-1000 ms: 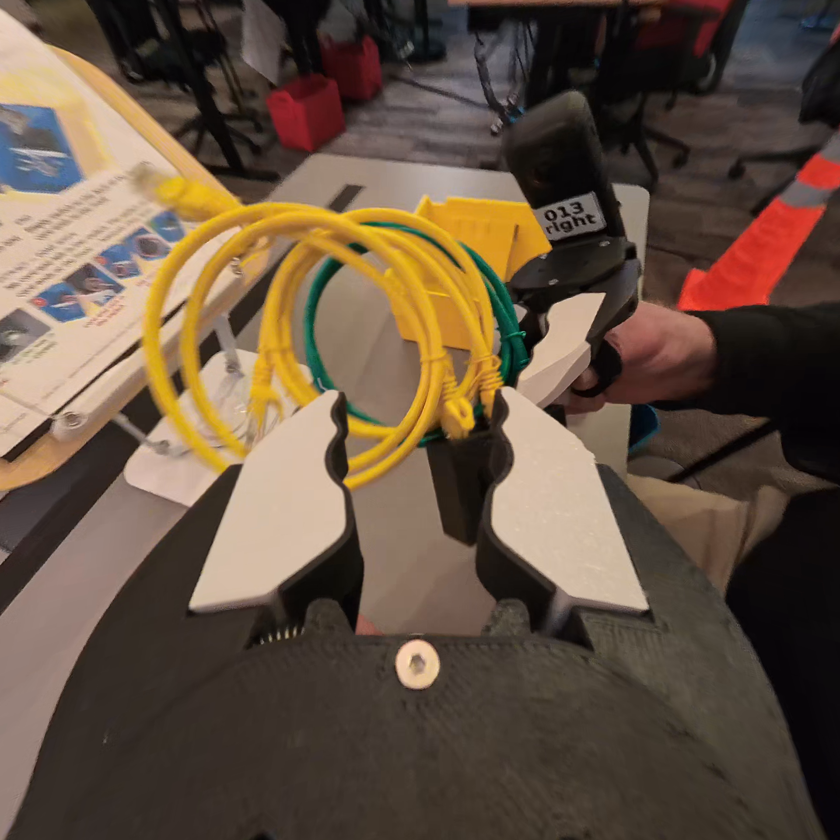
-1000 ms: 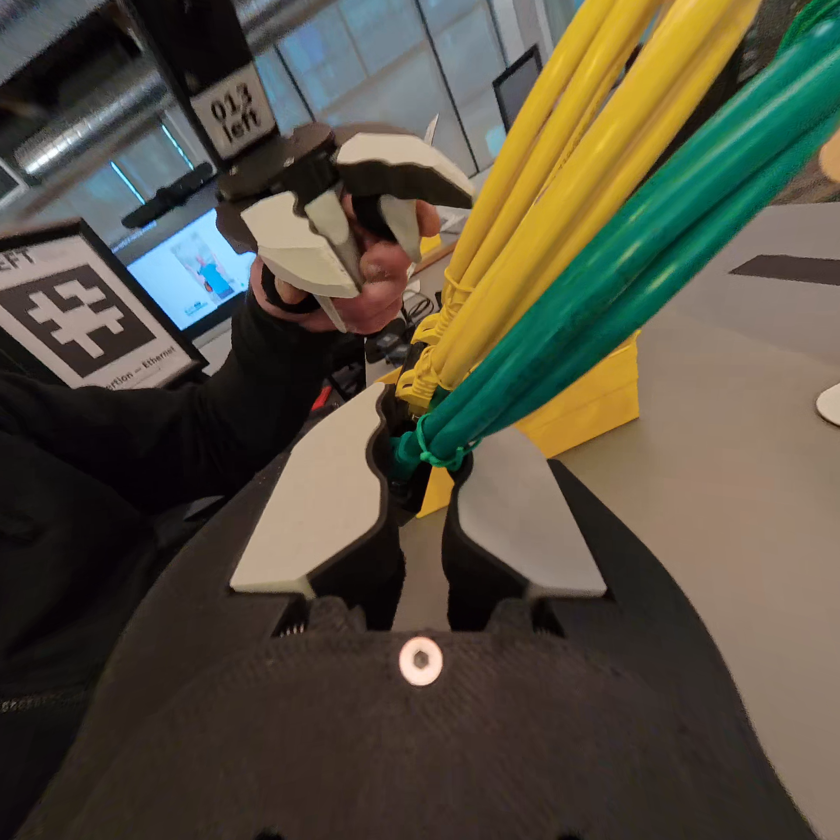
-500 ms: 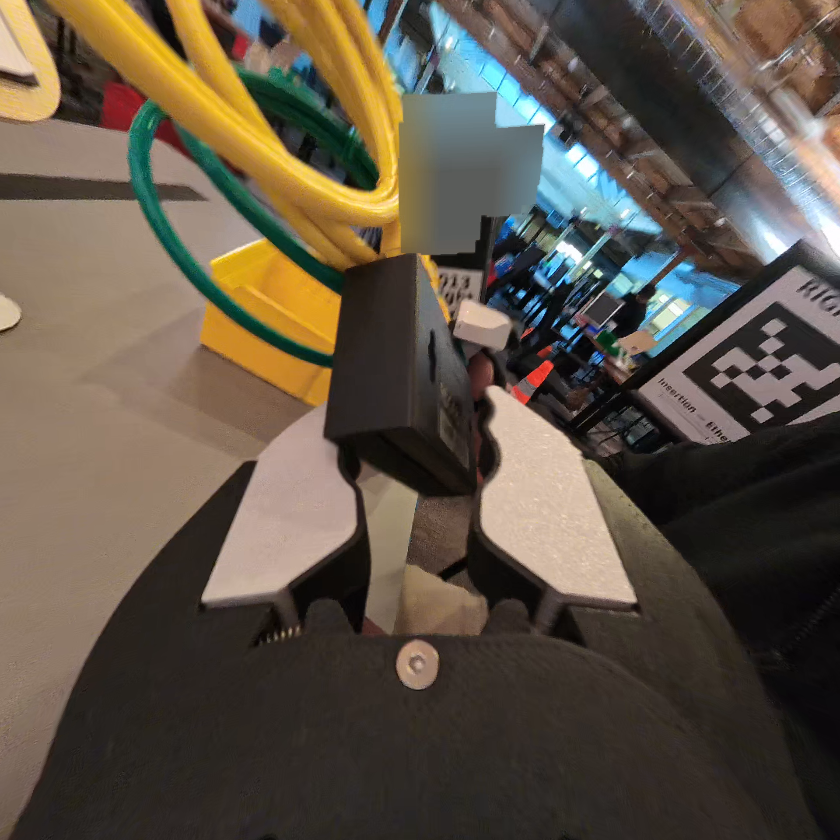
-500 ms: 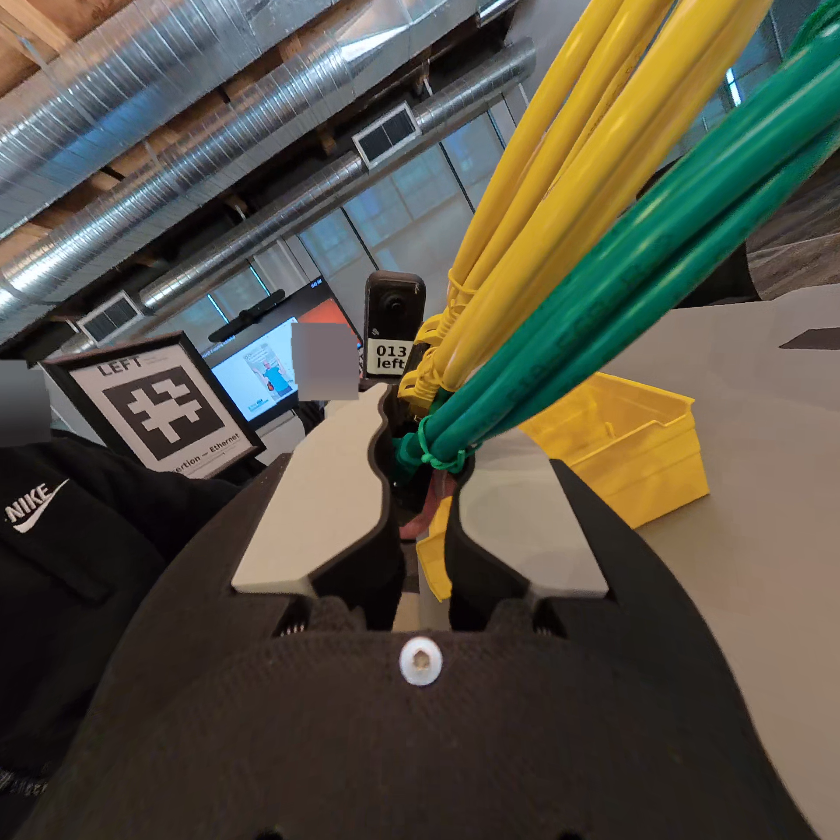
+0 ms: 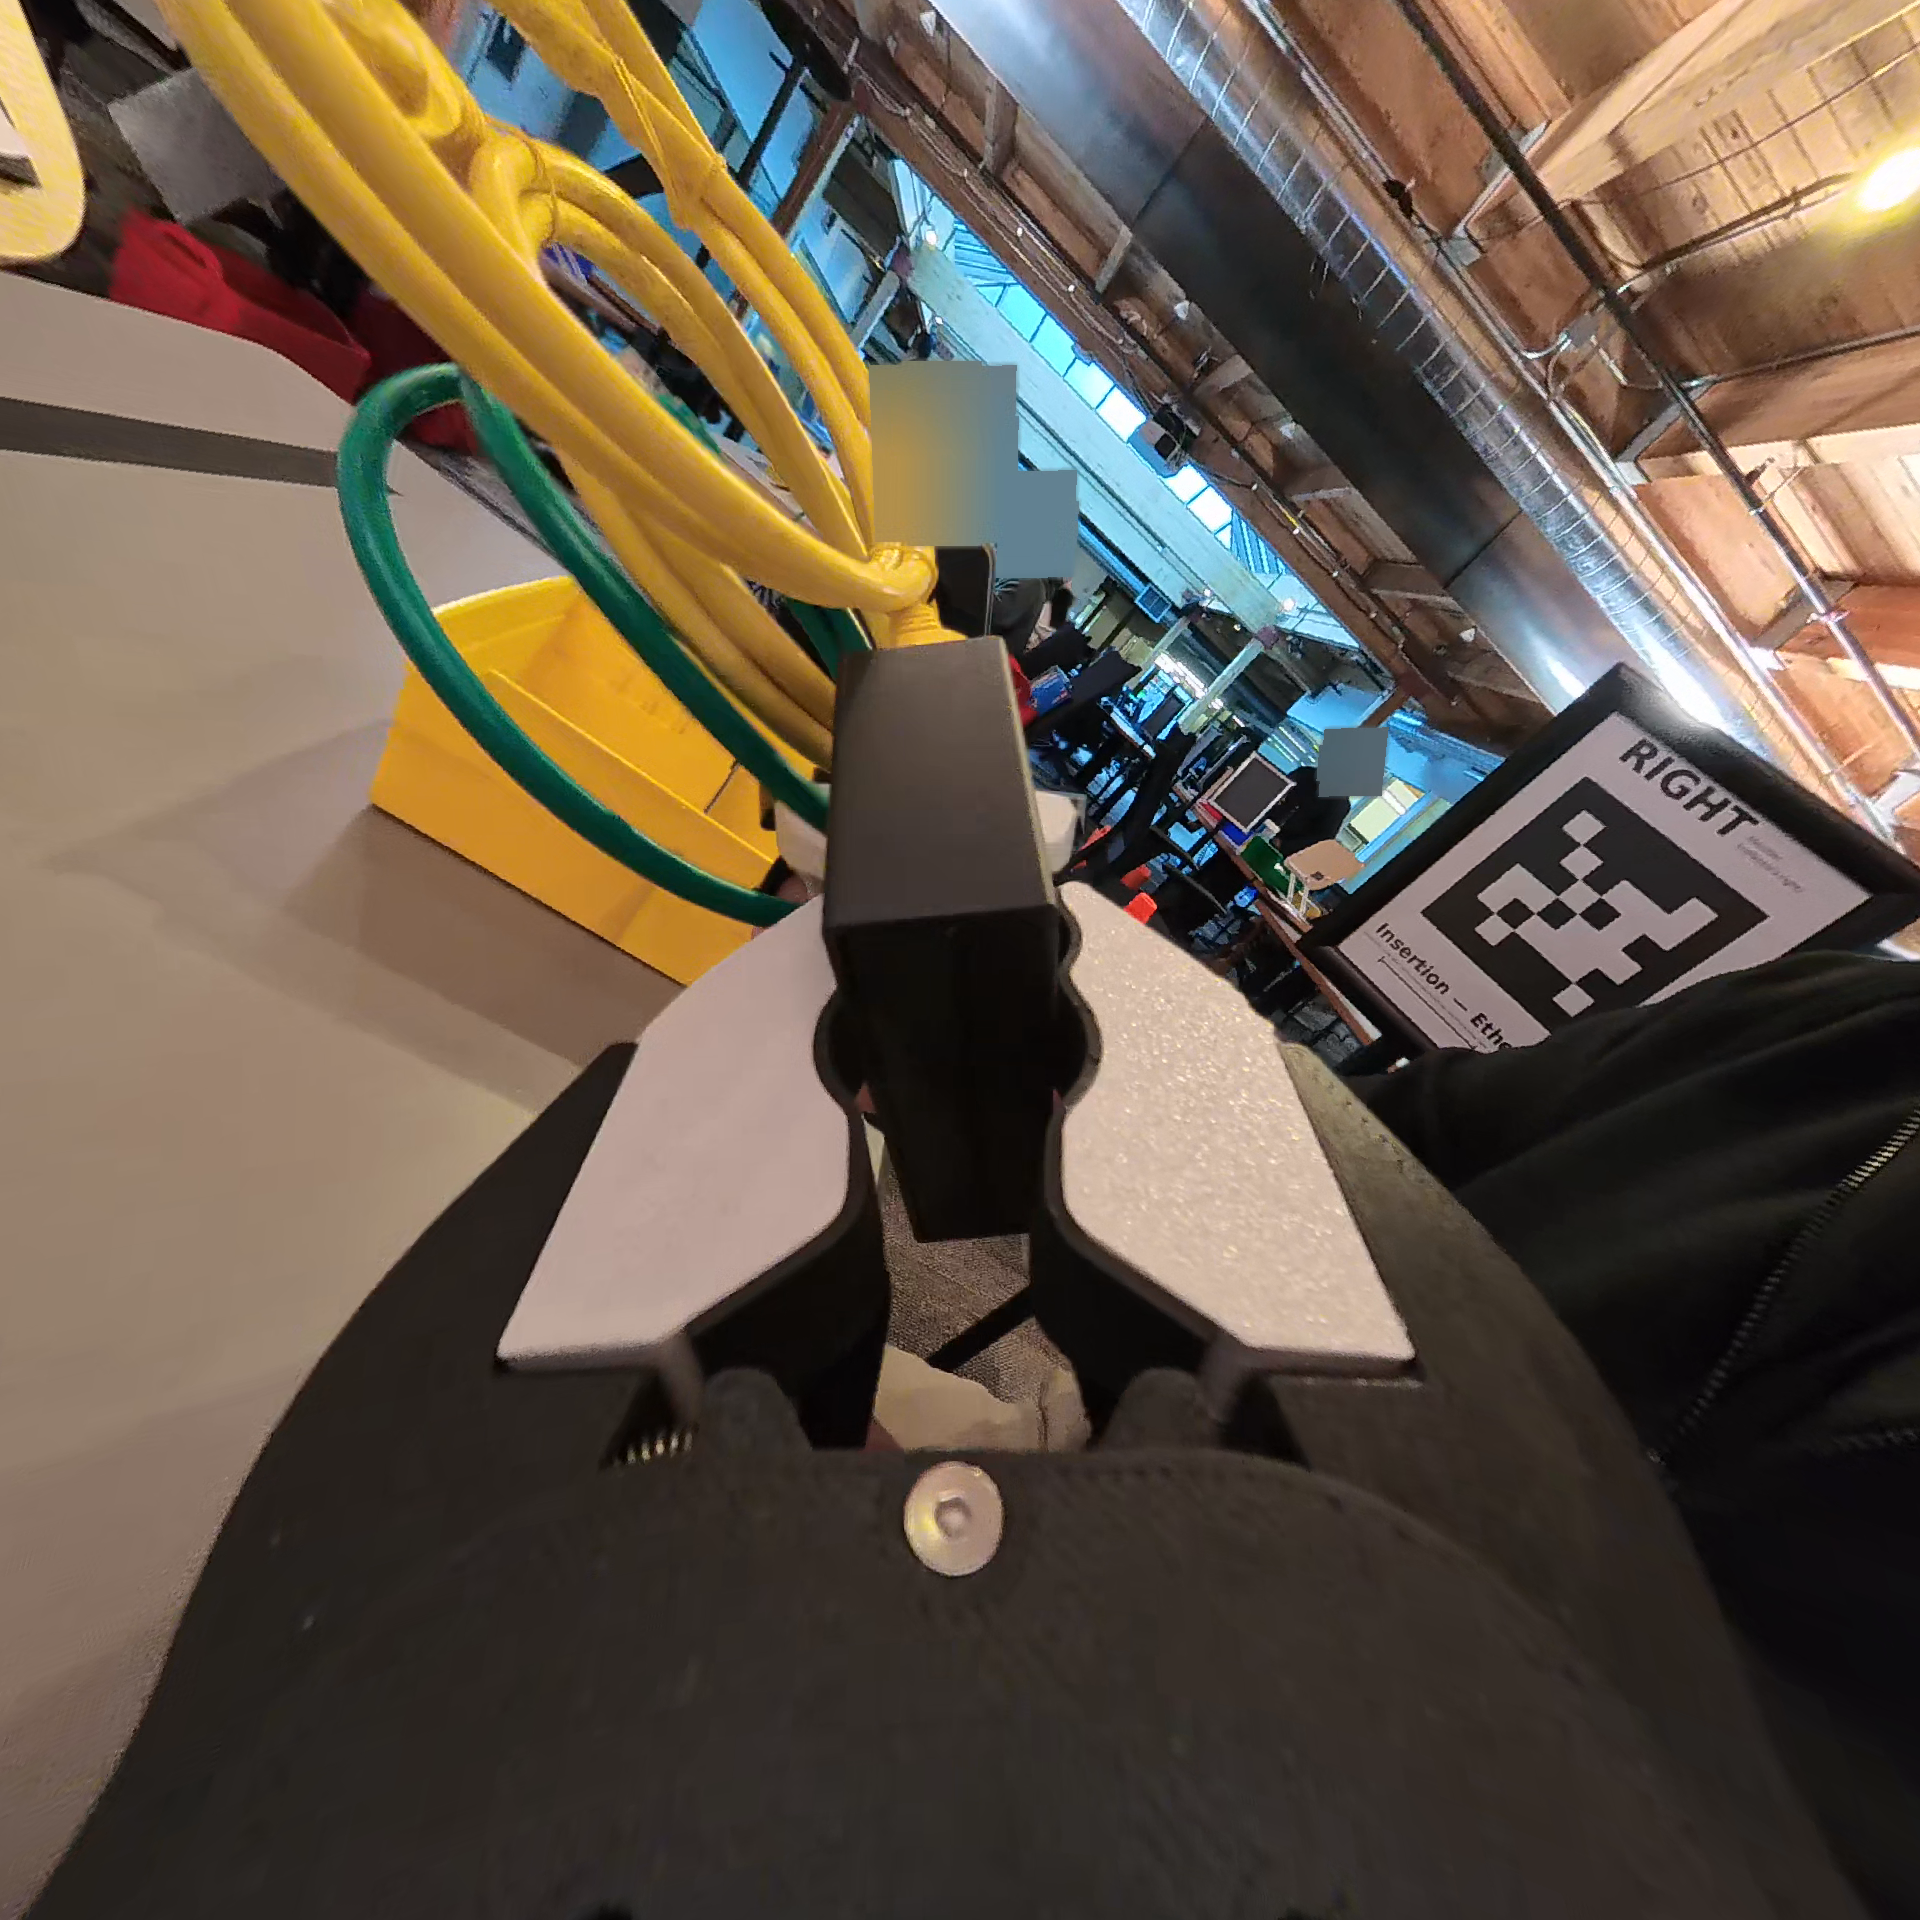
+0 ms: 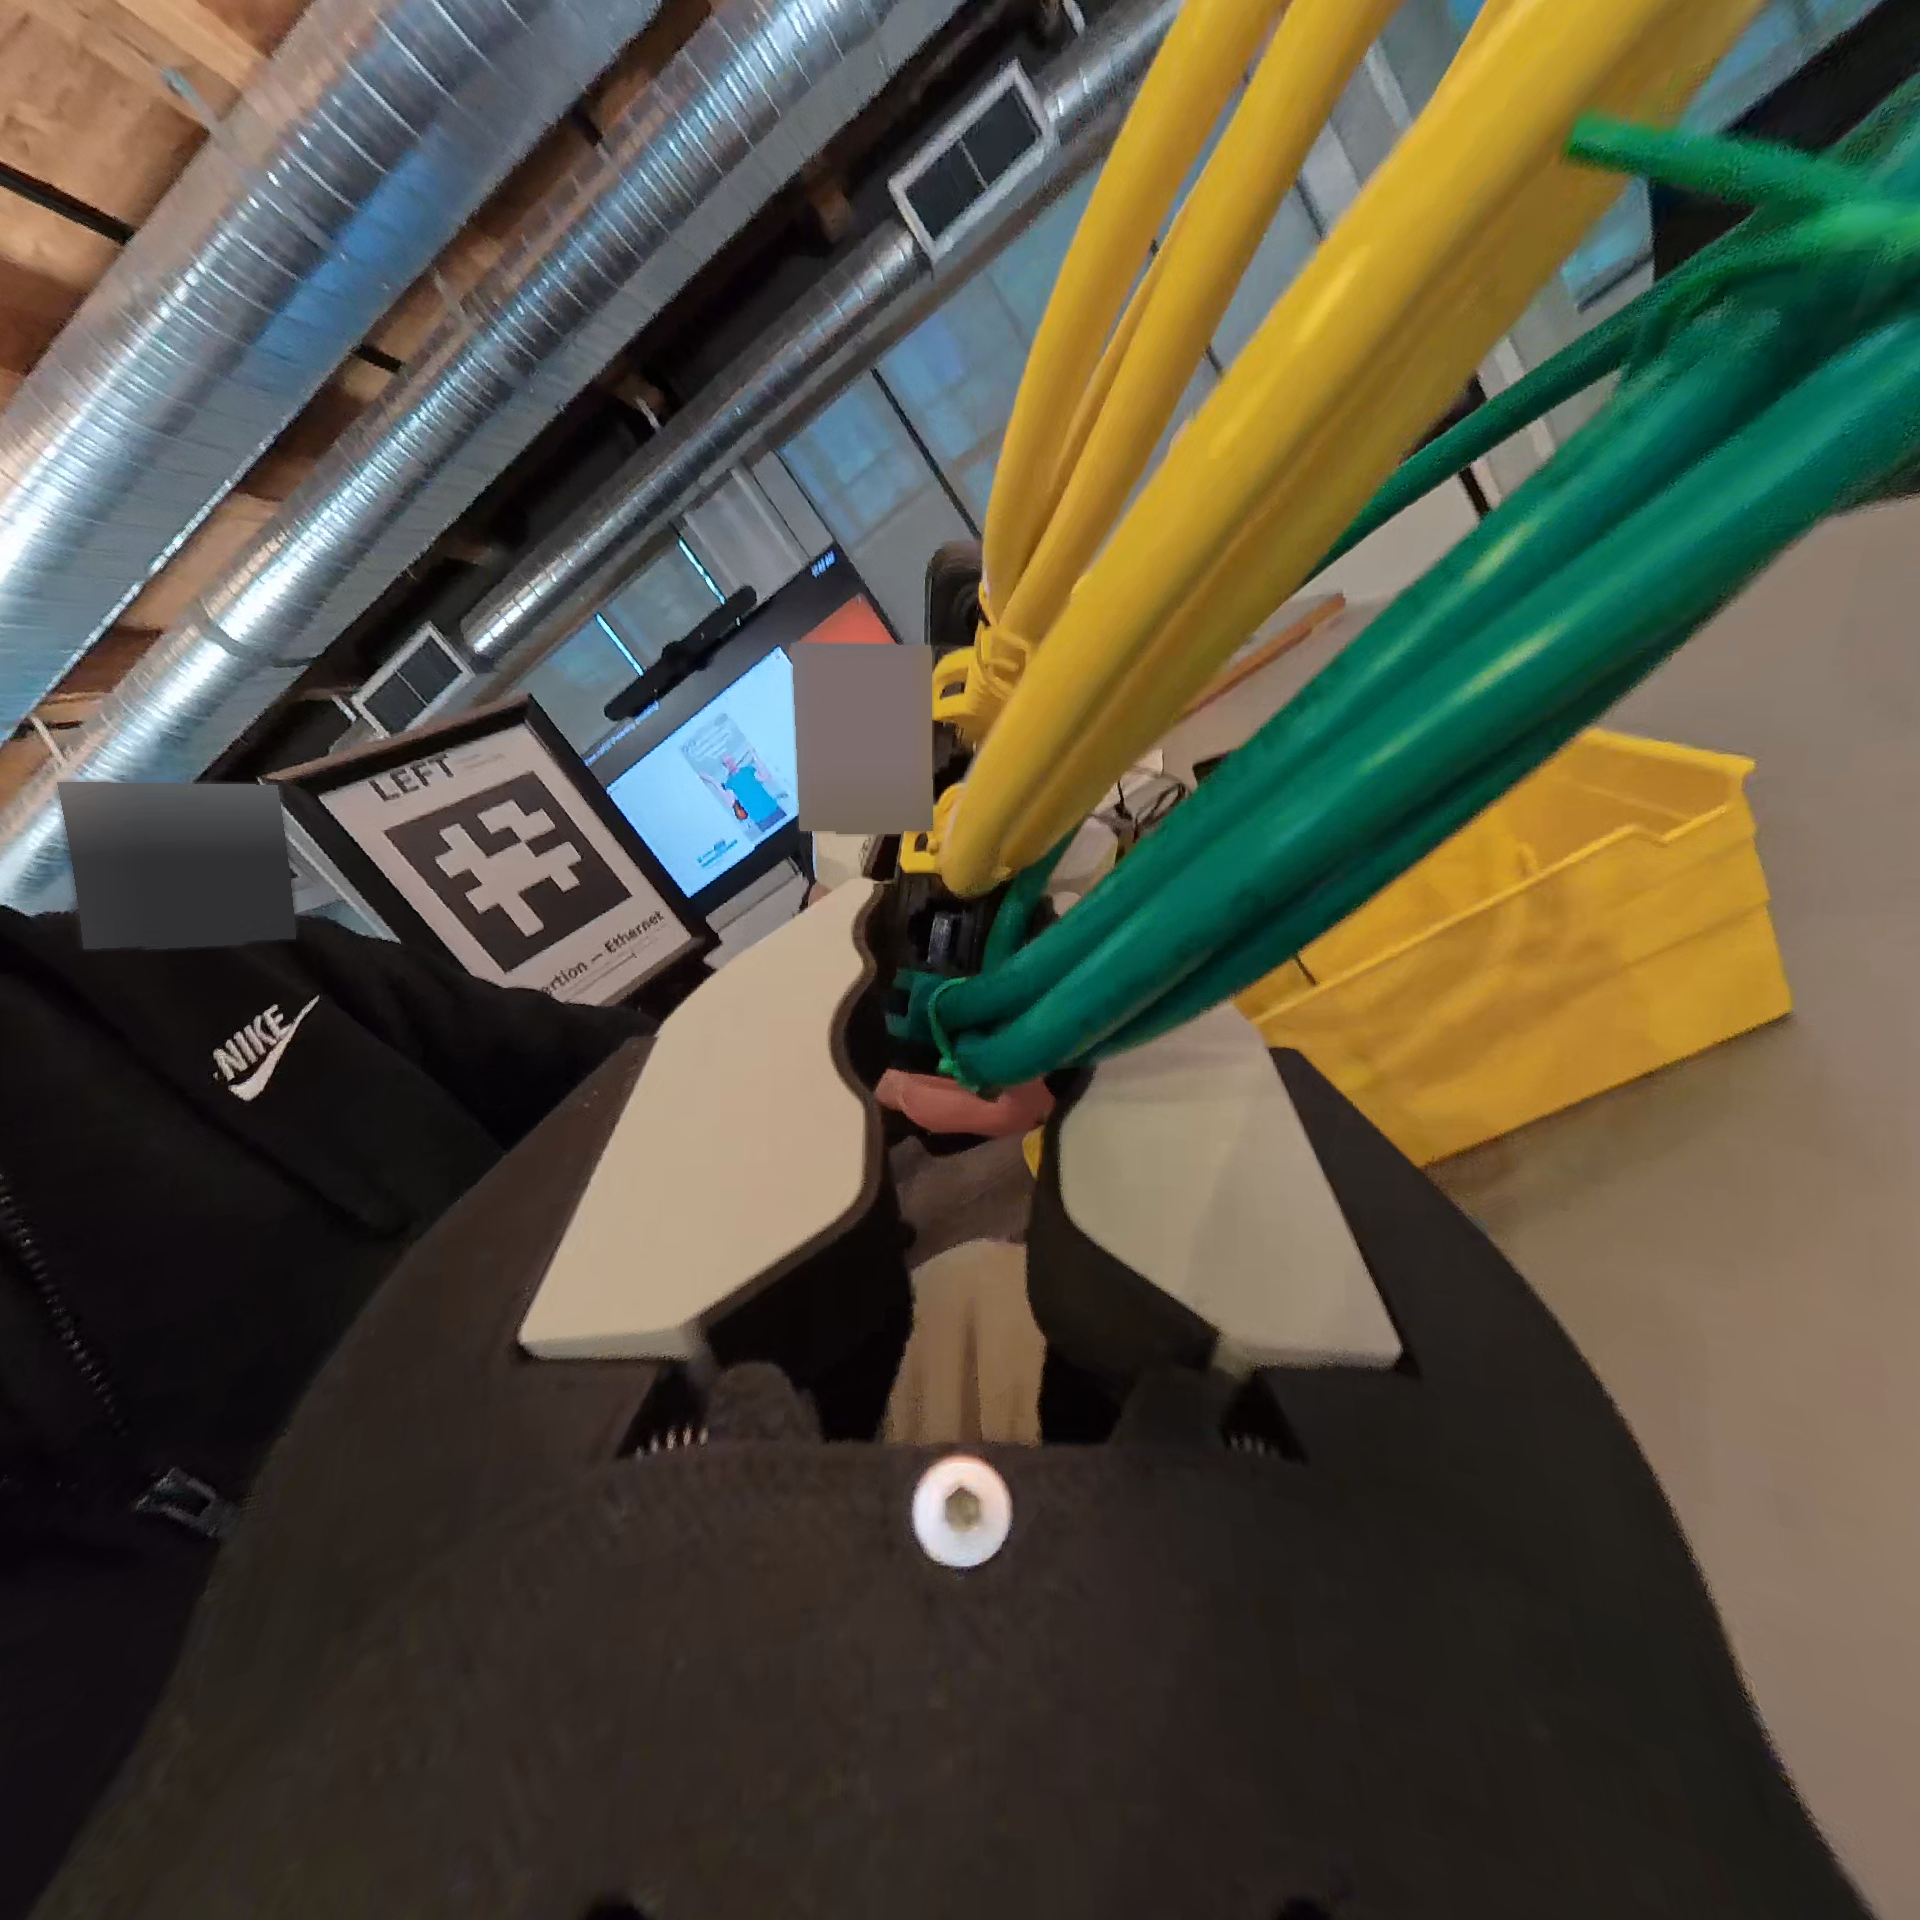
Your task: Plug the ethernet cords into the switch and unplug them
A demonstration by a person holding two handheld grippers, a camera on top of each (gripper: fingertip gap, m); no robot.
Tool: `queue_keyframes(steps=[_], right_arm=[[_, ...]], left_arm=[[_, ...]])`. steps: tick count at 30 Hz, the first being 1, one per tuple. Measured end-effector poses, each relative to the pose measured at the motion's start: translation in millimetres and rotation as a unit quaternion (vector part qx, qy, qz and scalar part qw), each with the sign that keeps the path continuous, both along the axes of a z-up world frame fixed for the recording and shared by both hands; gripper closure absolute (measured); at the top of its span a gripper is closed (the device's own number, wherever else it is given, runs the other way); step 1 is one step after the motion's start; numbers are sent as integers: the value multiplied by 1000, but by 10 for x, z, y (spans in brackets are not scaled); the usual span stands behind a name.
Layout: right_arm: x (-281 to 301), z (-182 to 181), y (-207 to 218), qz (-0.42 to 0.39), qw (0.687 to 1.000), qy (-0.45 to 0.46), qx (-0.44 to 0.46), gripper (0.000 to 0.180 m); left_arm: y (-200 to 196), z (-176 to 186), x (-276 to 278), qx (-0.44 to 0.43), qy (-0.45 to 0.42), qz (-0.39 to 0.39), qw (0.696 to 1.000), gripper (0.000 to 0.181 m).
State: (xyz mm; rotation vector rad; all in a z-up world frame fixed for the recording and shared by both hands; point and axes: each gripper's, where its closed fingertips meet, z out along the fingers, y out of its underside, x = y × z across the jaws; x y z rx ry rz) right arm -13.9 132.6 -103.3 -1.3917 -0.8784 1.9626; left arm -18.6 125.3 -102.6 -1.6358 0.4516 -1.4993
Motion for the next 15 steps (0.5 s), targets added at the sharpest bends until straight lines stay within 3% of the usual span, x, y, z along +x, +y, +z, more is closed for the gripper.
queue_keyframes(steps=[2,11,15], right_arm=[[12,-90,-25,13,1000,-24,-5,144],[82,-175,-100,40,998,-41,10,153],[87,-207,-111,43,998,-52,15,148]], left_arm=[[18,-19,-10,1,-1,5,1000,151],[6,-29,30,9,4,9,1000,151],[5,-17,36,20,4,18,1000,151]])
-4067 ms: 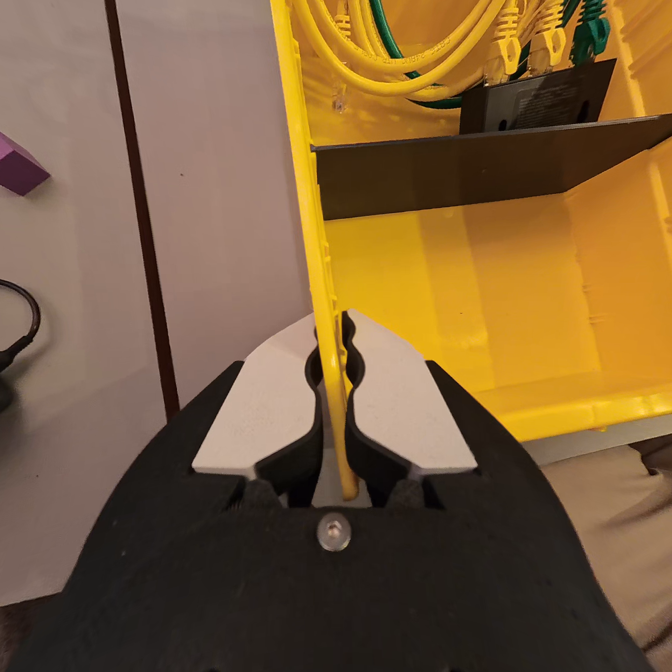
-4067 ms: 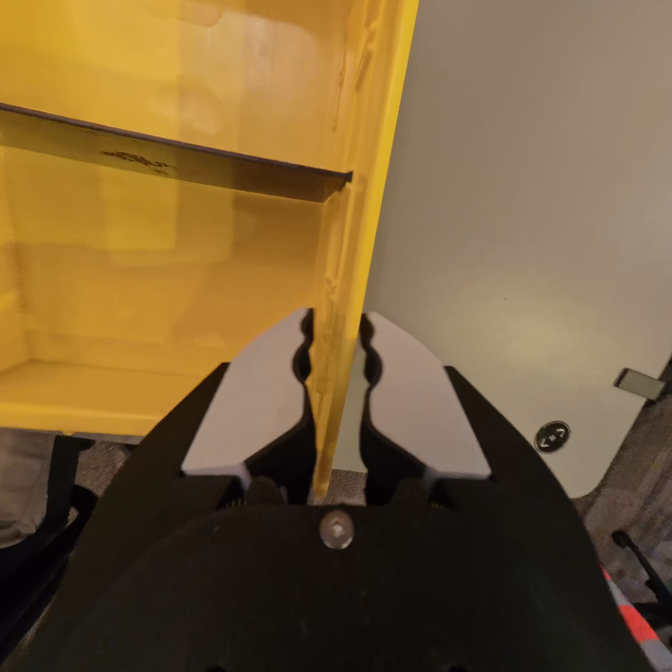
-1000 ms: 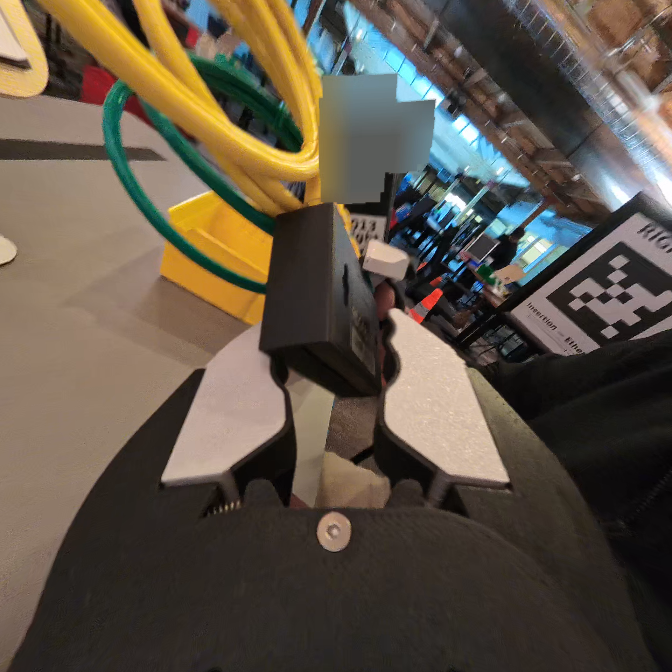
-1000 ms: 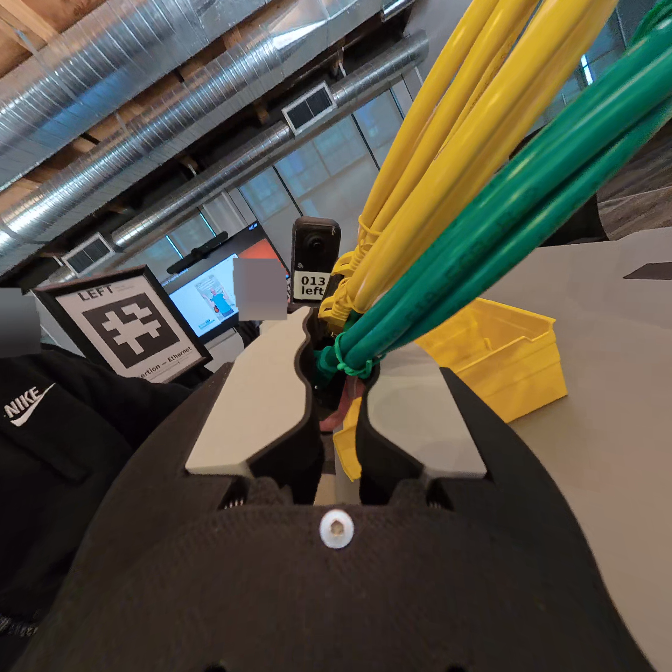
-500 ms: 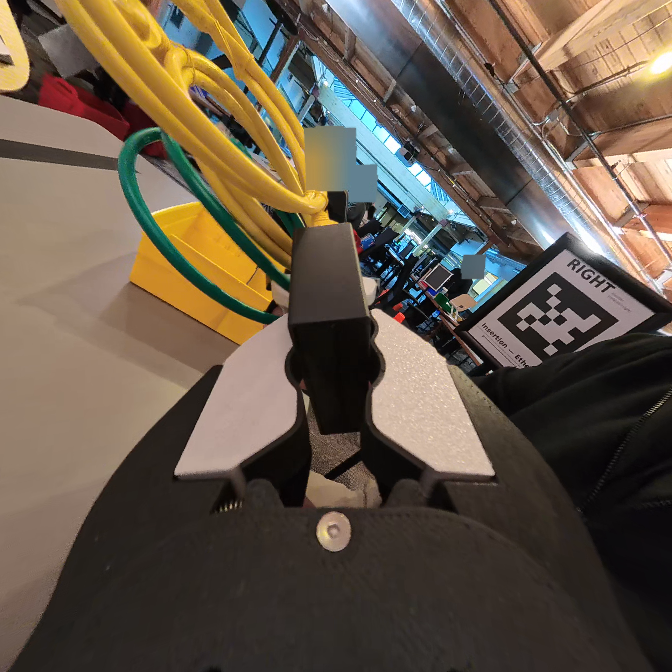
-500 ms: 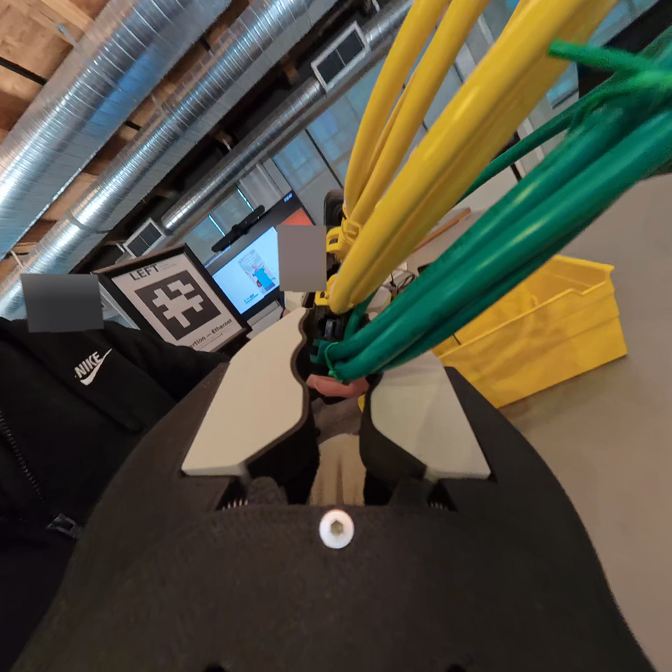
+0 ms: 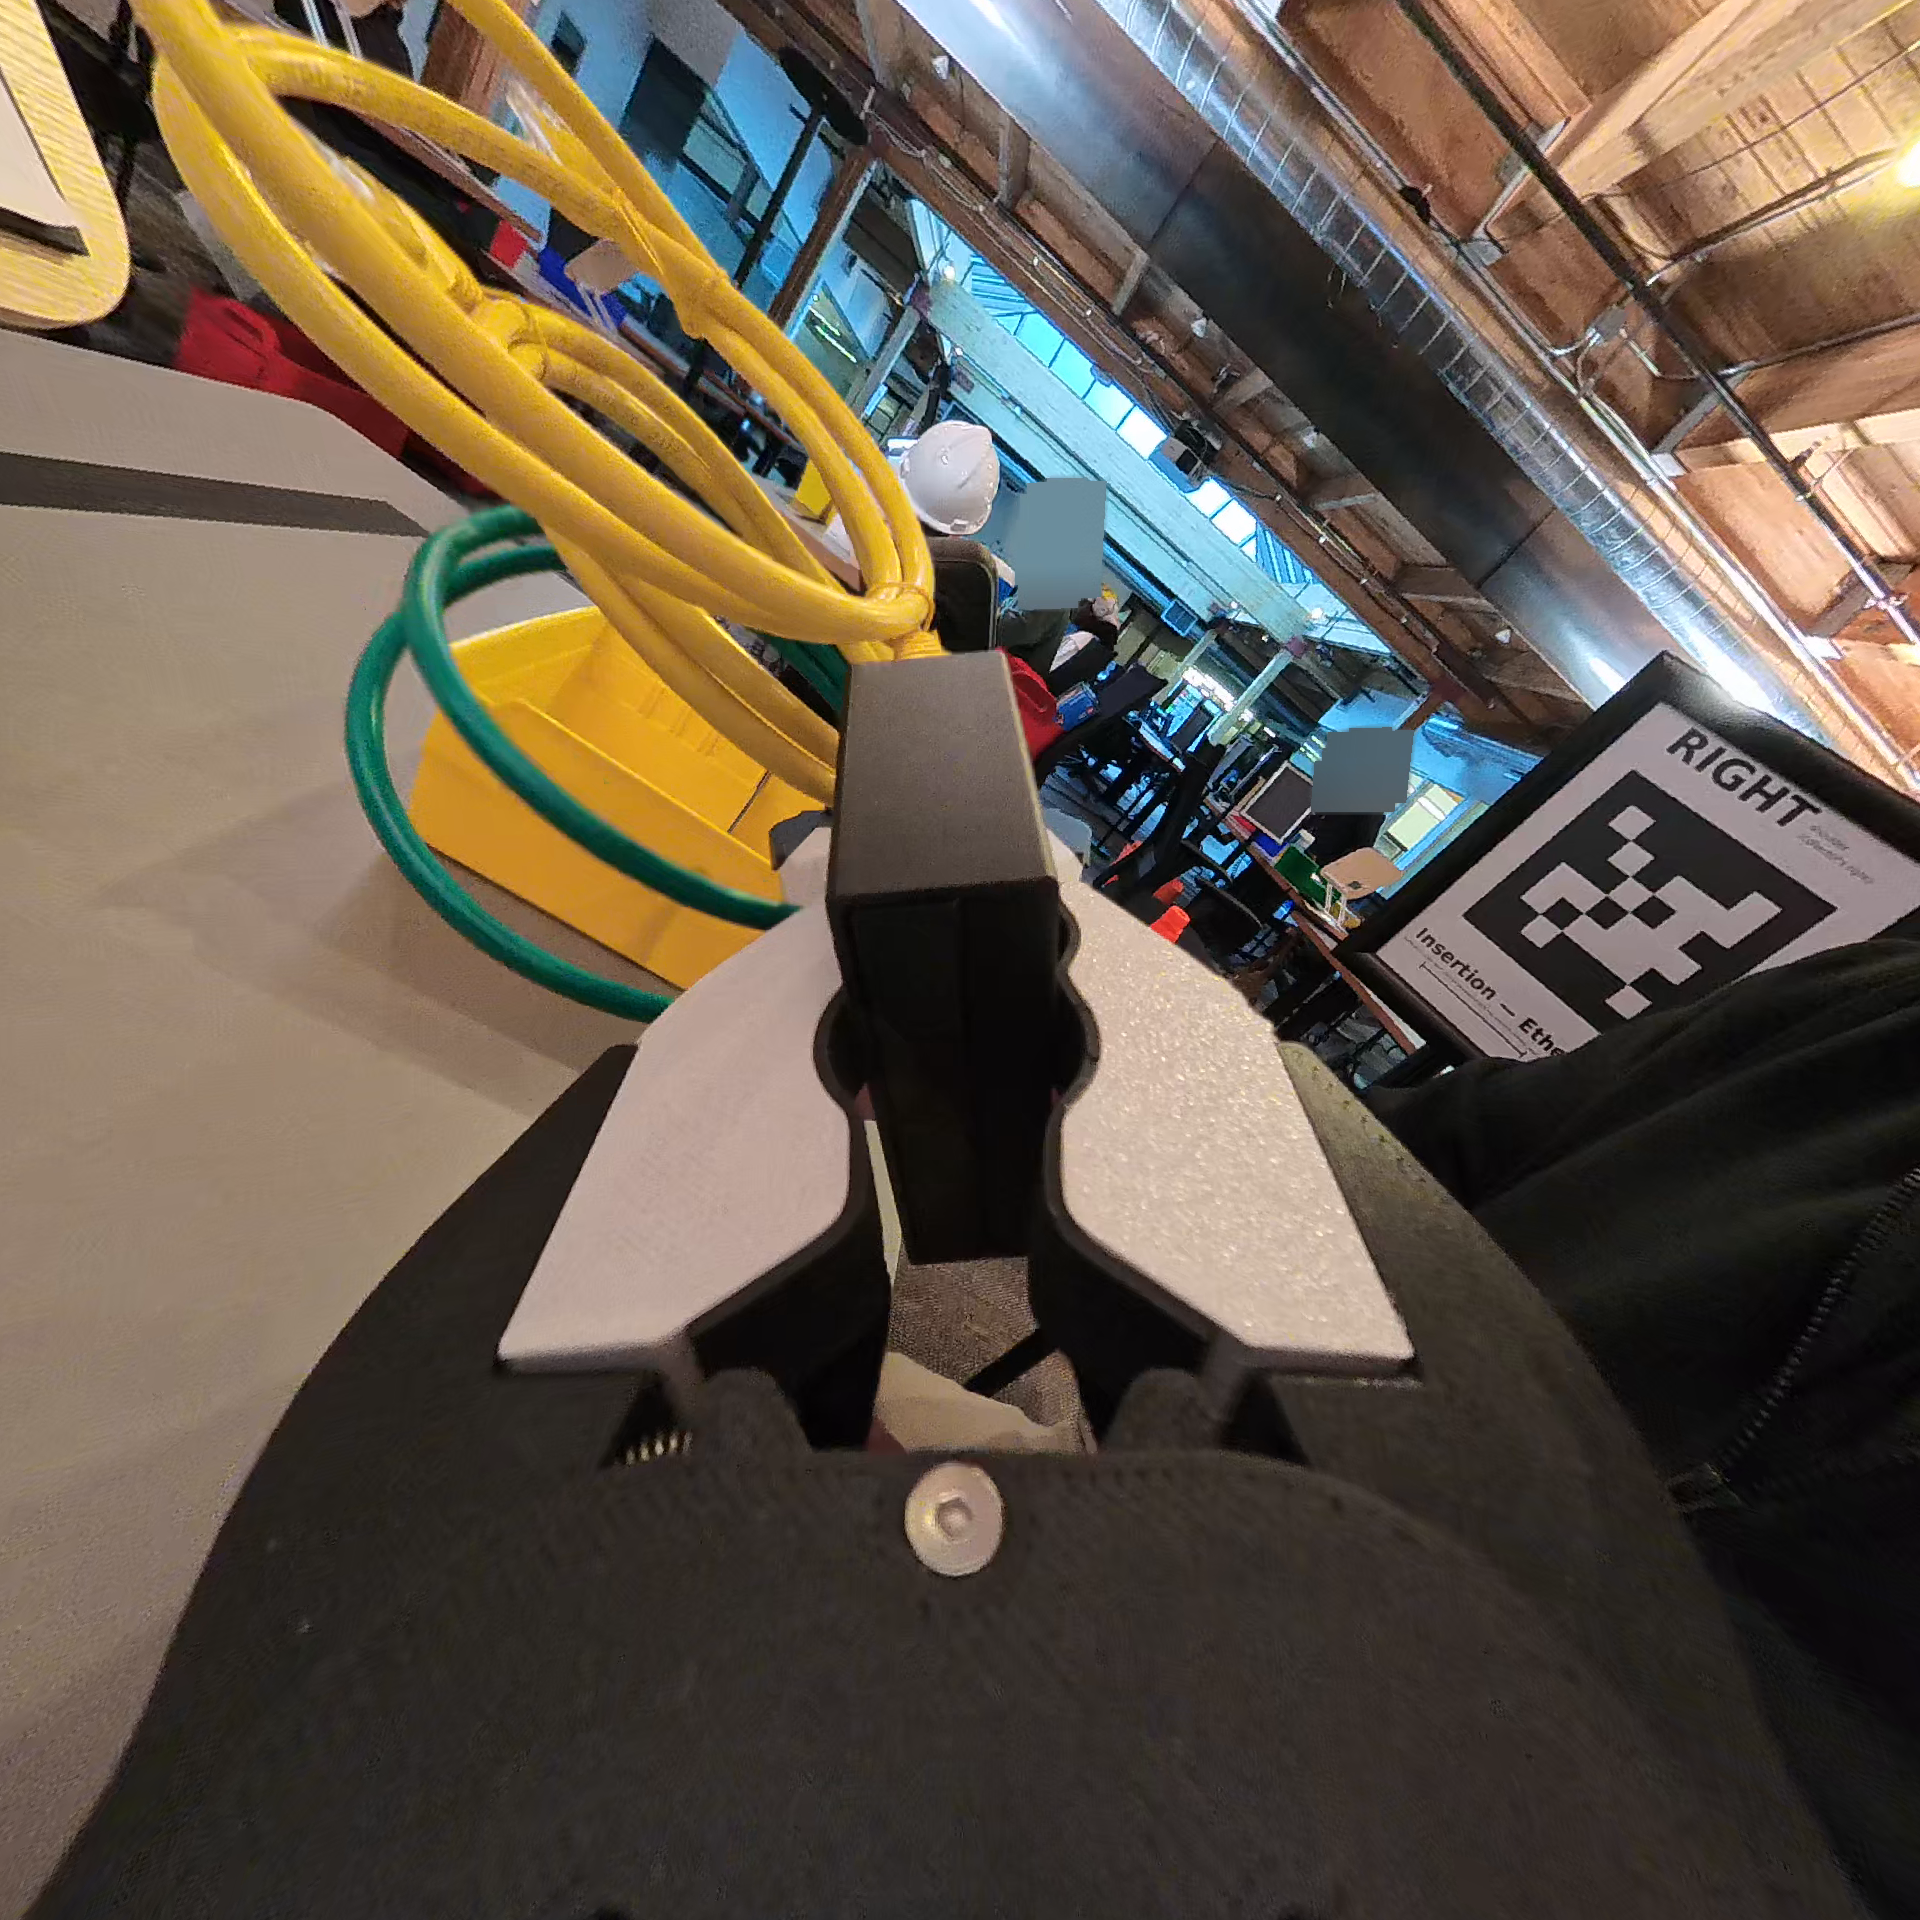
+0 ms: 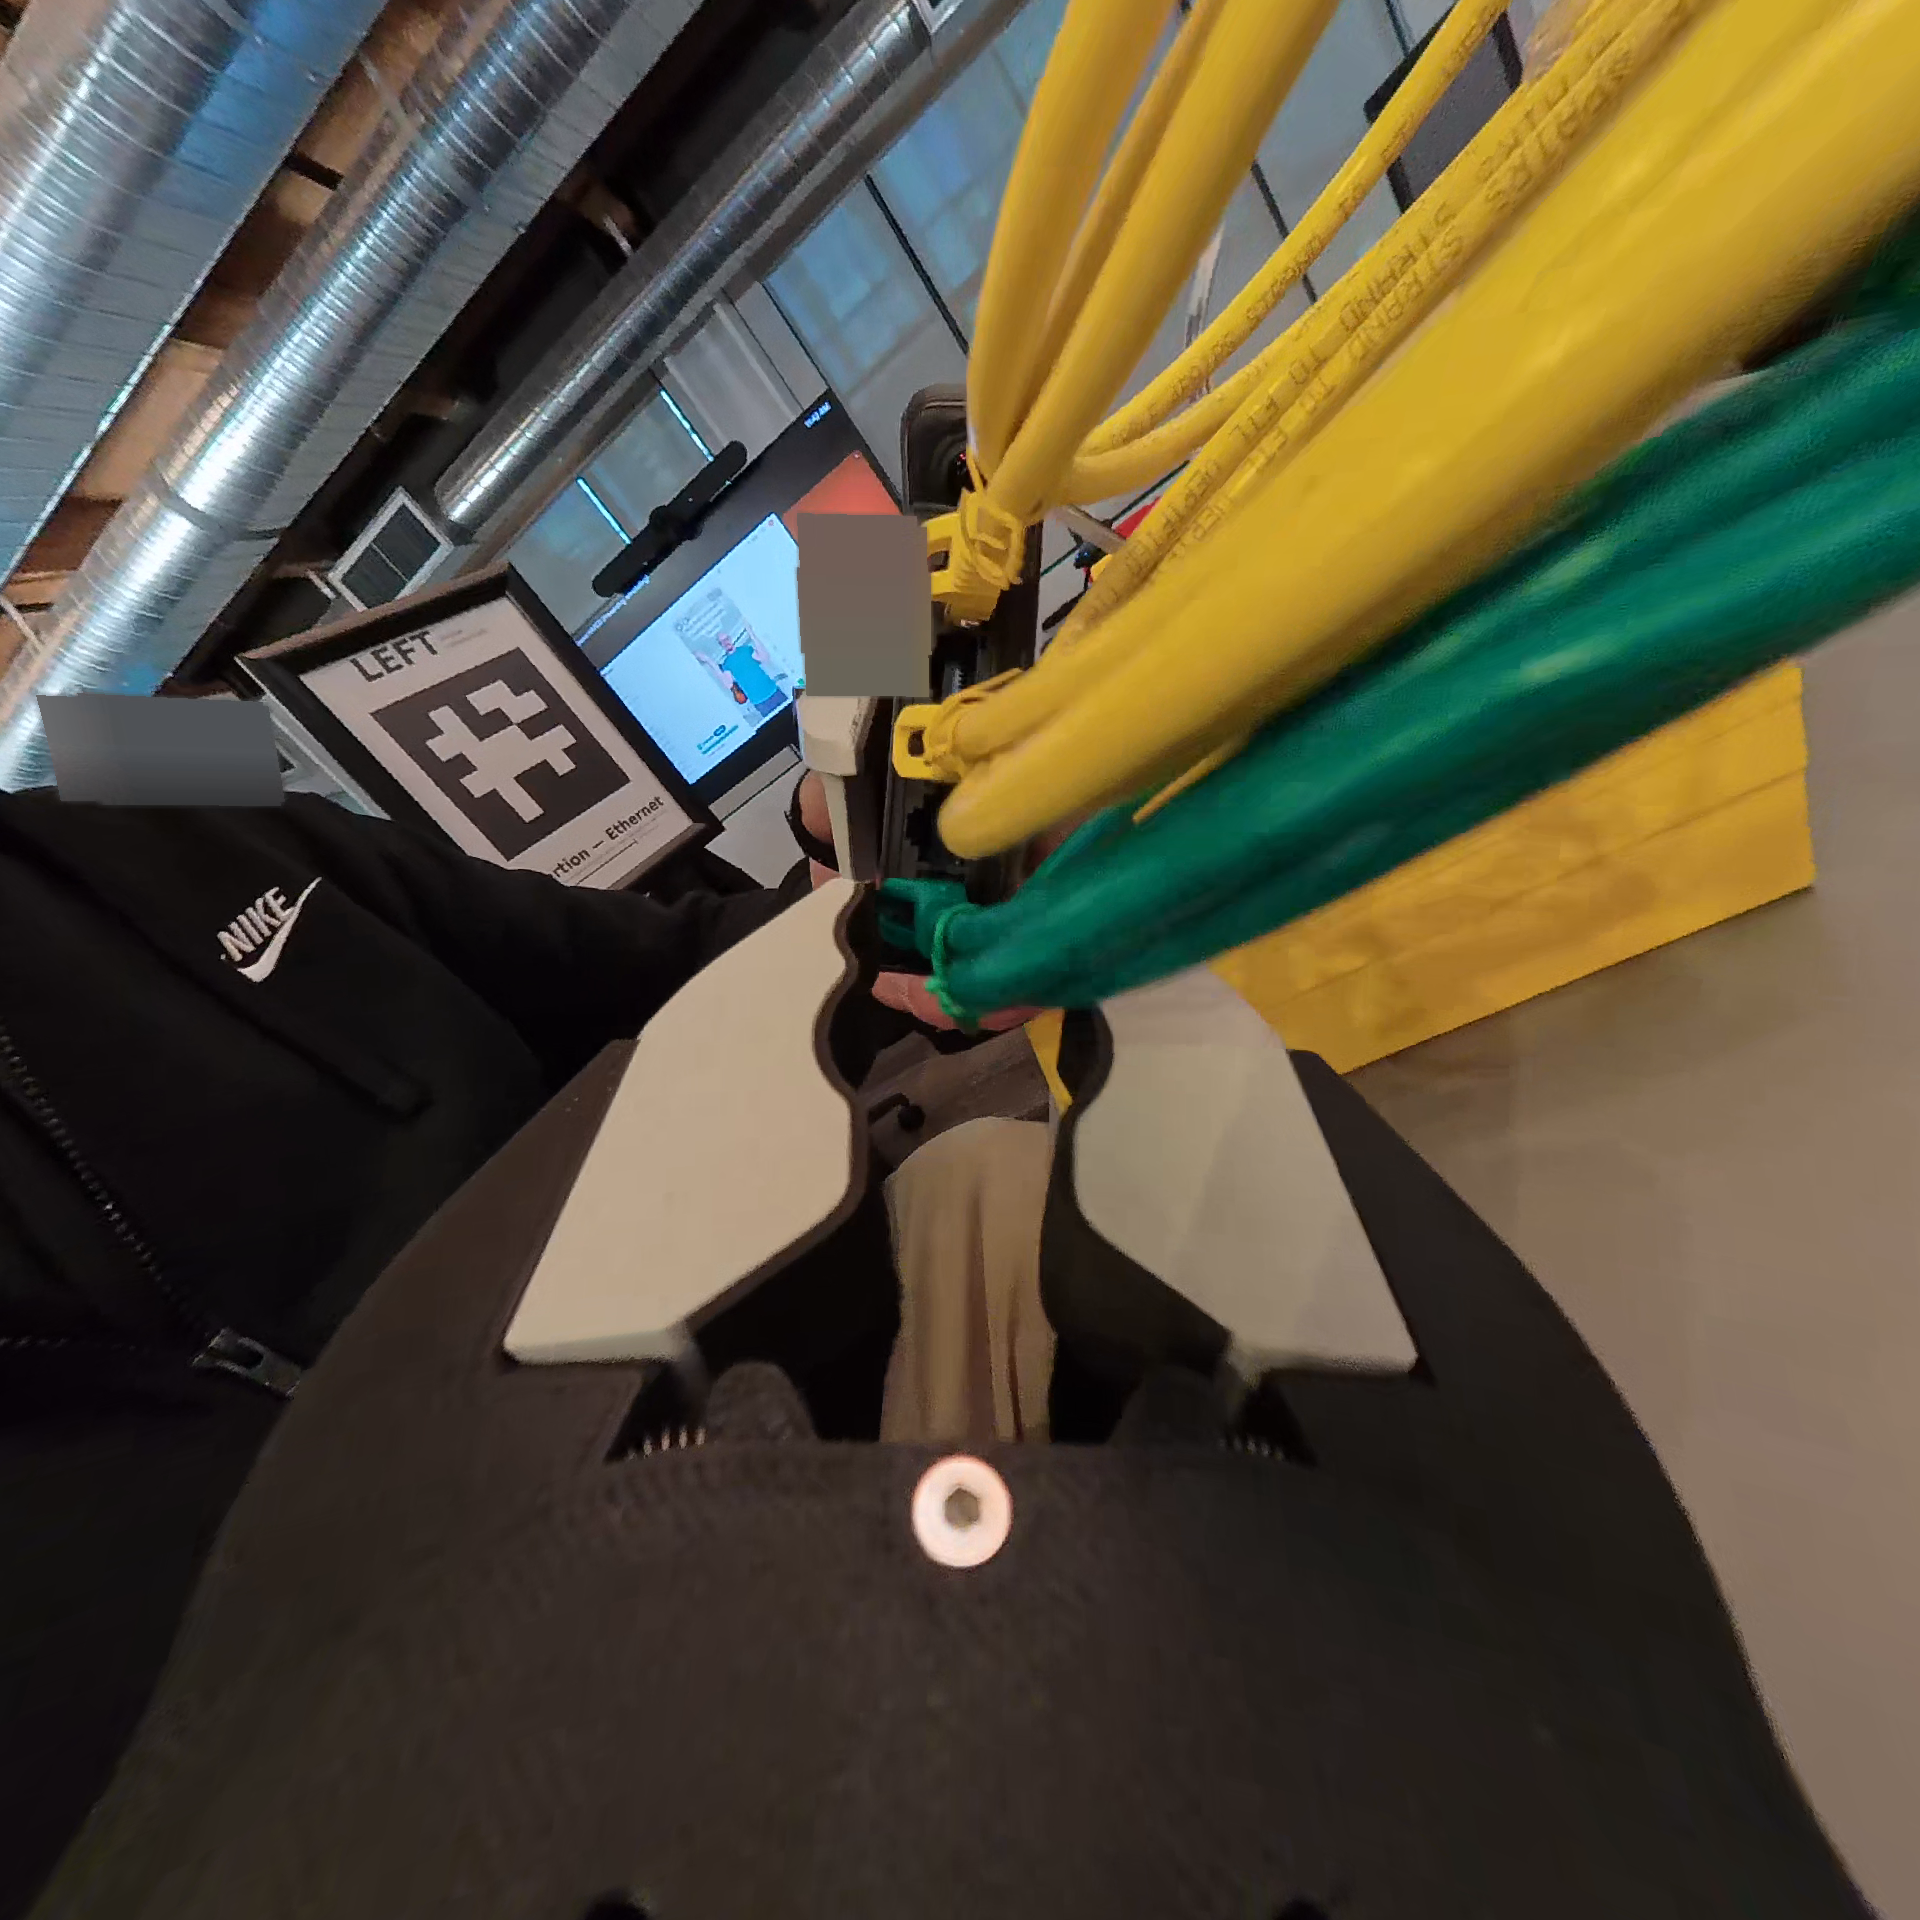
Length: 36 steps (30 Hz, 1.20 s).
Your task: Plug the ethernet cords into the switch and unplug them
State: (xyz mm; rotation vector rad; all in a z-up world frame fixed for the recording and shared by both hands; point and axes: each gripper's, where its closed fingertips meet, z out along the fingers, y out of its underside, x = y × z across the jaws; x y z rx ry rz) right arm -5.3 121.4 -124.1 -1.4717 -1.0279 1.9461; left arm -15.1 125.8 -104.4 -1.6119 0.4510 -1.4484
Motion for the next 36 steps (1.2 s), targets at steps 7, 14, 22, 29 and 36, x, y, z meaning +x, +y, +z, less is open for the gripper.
queue_keyframes(steps=[7,14,22,29,36], right_arm=[[-14,-26,-19,-8,1000,-10,8,150],[-20,54,-46,-8,1000,16,22,160],[9,166,-17,-26,998,59,13,163],[35,78,22,-19,999,34,-4,142],[9,36,-15,-15,999,36,-32,148]], left_arm=[[7,-24,27,3,-3,10,1000,151],[15,46,20,13,-28,21,999,151],[-19,-69,114,-5,-4,-9,1000,148],[-33,68,62,25,-20,18,999,151],[22,26,38,15,-24,45,999,151]])
